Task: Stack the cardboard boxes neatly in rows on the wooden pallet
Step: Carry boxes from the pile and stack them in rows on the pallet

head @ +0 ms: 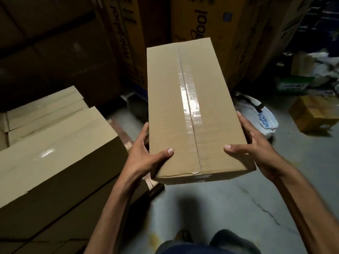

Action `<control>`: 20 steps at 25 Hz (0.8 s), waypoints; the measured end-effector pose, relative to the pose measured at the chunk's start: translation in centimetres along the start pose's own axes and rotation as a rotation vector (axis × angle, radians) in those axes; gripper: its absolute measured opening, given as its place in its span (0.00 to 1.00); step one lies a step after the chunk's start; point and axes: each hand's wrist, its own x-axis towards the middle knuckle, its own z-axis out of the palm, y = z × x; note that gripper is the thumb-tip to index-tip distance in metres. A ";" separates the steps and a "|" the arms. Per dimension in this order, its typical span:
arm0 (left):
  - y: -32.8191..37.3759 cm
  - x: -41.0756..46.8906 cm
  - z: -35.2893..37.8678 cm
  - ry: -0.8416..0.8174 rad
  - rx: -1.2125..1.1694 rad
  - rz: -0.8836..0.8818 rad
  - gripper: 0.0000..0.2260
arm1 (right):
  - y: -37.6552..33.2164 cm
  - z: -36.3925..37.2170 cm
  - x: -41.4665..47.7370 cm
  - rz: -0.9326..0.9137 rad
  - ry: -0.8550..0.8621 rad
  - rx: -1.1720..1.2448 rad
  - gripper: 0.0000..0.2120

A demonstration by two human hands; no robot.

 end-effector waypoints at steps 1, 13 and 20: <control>0.3 1.7 0.3 0.024 -0.005 -0.007 0.48 | -0.4 -0.6 2.5 -0.009 -0.027 -0.011 0.54; 2.5 18.2 4.9 0.518 -0.019 -0.139 0.51 | -5.5 -5.0 32.9 -0.100 -0.534 -0.050 0.55; 3.4 24.1 2.1 0.798 -0.079 -0.139 0.46 | -9.9 0.7 44.7 -0.146 -0.763 -0.126 0.55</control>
